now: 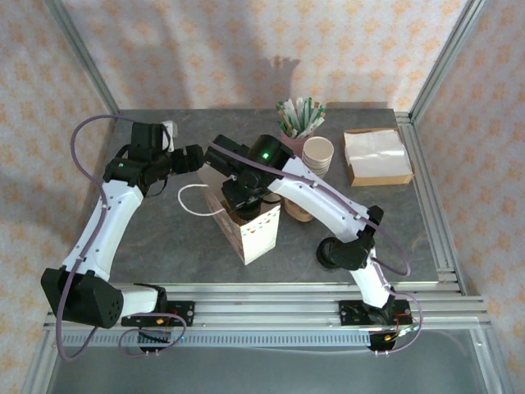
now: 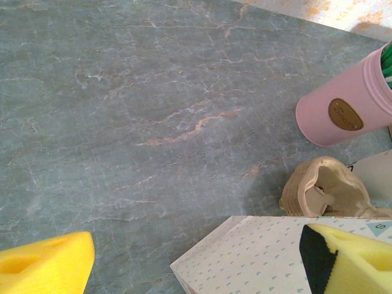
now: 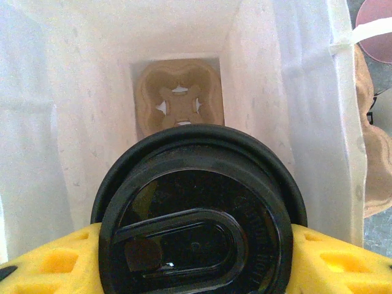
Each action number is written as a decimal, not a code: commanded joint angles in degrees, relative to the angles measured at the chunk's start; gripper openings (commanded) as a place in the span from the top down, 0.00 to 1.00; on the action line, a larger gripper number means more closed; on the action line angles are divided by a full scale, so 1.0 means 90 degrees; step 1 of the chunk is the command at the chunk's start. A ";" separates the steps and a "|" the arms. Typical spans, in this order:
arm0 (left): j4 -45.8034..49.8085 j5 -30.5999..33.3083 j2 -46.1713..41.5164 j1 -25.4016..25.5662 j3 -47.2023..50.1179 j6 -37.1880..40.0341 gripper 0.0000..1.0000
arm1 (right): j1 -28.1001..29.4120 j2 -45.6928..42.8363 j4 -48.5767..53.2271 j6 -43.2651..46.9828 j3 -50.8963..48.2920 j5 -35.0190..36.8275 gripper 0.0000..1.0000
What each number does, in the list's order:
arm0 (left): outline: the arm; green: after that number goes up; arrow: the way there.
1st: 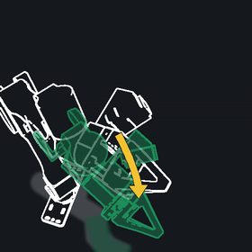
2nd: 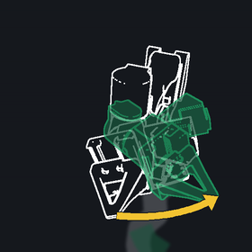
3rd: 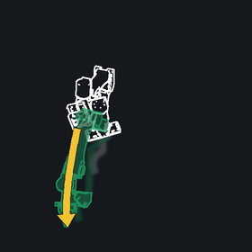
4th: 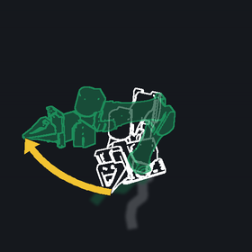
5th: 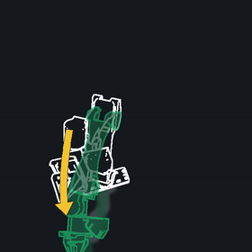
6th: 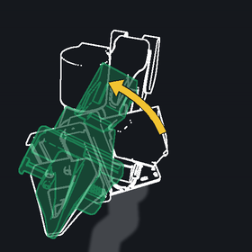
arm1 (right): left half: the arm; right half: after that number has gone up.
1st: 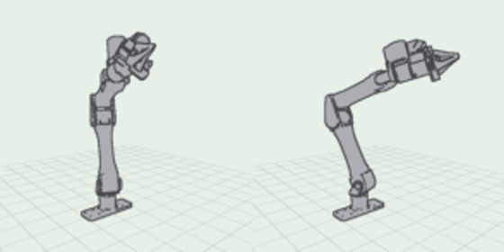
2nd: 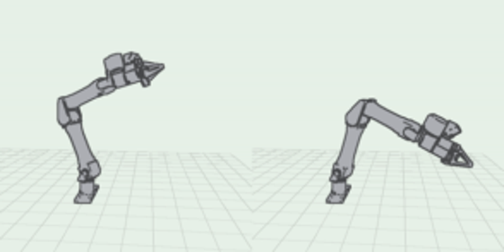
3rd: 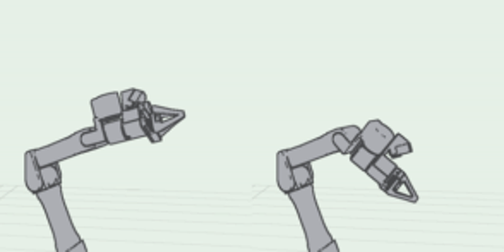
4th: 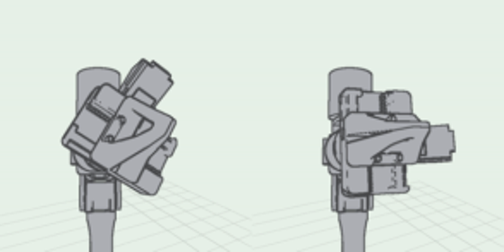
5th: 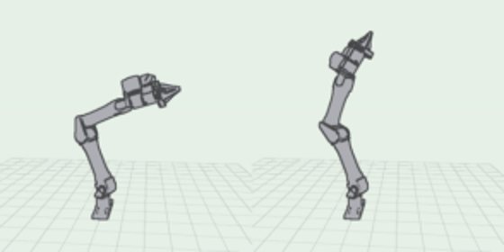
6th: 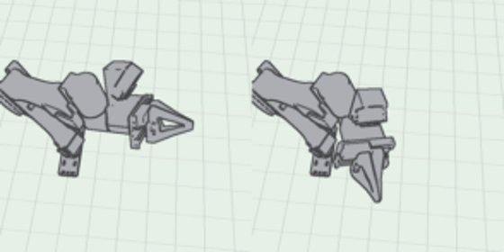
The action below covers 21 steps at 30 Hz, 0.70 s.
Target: Pack the takeout coffee
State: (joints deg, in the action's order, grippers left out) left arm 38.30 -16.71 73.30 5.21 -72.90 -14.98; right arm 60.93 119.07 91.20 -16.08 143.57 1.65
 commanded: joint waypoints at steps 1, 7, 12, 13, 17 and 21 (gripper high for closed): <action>0.0025 -0.0031 0.0022 -0.0029 0.0016 0.0009 0.12 | -0.0019 -0.0192 0.0904 -0.0294 -0.0124 0.0010 0.40; 0.0023 -0.0029 0.0037 -0.0025 0.0017 0.0005 0.12 | 0.0017 -0.0125 0.1094 -0.0237 -0.0171 -0.0095 0.40; 0.0028 -0.0031 0.0048 -0.0024 0.0022 0.0010 0.12 | 0.0056 -0.0106 0.1182 -0.0216 -0.0191 -0.0134 0.41; 0.0031 -0.0034 0.0048 -0.0025 0.0022 0.0010 0.12 | 0.0071 -0.0105 0.1184 -0.0215 -0.0172 -0.0140 0.41; 0.0031 -0.0030 0.0049 -0.0024 0.0024 0.0008 0.12 | 0.0120 -0.0114 0.1184 -0.0184 -0.0169 -0.0206 0.41; 0.0026 -0.0028 0.0044 -0.0023 0.0019 0.0006 0.12 | 0.0124 -0.0123 0.1185 -0.0185 -0.0366 -0.0151 0.40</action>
State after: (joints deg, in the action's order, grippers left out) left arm 38.30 -16.71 73.30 5.21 -72.90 -14.98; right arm 61.73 119.07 91.31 -15.92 141.64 -0.03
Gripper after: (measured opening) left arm 0.883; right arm 0.597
